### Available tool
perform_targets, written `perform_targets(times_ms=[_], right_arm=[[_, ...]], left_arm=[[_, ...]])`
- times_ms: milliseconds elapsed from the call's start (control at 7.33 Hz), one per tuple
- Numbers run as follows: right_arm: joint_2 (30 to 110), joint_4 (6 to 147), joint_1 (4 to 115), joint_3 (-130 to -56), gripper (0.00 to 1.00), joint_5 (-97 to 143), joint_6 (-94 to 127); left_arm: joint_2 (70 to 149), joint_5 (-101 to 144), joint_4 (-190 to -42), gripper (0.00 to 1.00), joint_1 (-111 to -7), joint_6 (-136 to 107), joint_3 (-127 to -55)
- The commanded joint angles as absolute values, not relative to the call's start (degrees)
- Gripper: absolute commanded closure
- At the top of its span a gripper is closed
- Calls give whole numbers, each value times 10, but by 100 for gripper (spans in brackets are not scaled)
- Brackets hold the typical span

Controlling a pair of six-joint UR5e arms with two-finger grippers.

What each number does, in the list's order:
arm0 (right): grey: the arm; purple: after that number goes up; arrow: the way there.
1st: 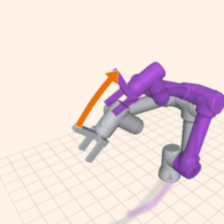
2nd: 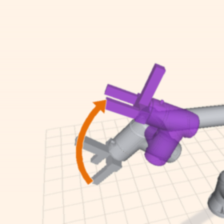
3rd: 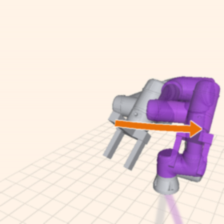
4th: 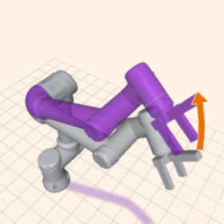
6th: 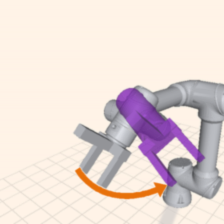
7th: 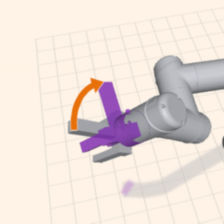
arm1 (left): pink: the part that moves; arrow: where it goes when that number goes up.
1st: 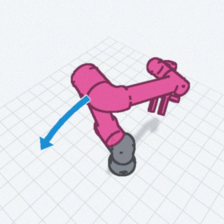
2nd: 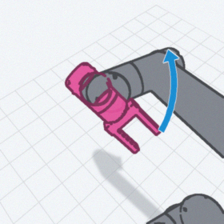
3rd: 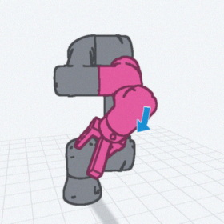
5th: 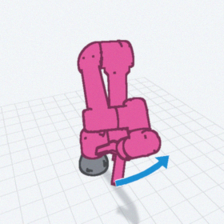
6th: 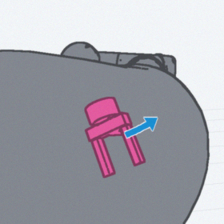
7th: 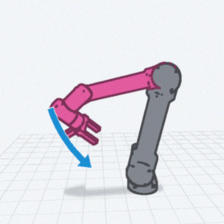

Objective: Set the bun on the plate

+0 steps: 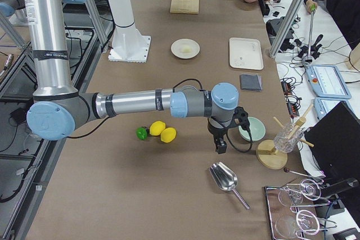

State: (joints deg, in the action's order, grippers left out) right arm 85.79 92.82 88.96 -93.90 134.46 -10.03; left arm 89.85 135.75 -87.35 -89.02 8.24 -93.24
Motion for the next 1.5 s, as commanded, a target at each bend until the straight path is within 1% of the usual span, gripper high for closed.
perform_targets(times_ms=[0, 1091, 1227, 1364], right_arm=[[859, 929, 889, -939, 0, 1346, -98], [862, 929, 889, -939, 0, 1347, -98], [881, 929, 889, -954, 0, 1348, -98], [879, 927, 881, -947, 0, 1348, -93]], left_arm=[[896, 1379, -873, 2, -895, 74, -943], [896, 1383, -877, 2, -894, 75, -933], [896, 1383, -877, 2, -894, 75, -933], [896, 1383, -877, 2, -894, 75, -934]])
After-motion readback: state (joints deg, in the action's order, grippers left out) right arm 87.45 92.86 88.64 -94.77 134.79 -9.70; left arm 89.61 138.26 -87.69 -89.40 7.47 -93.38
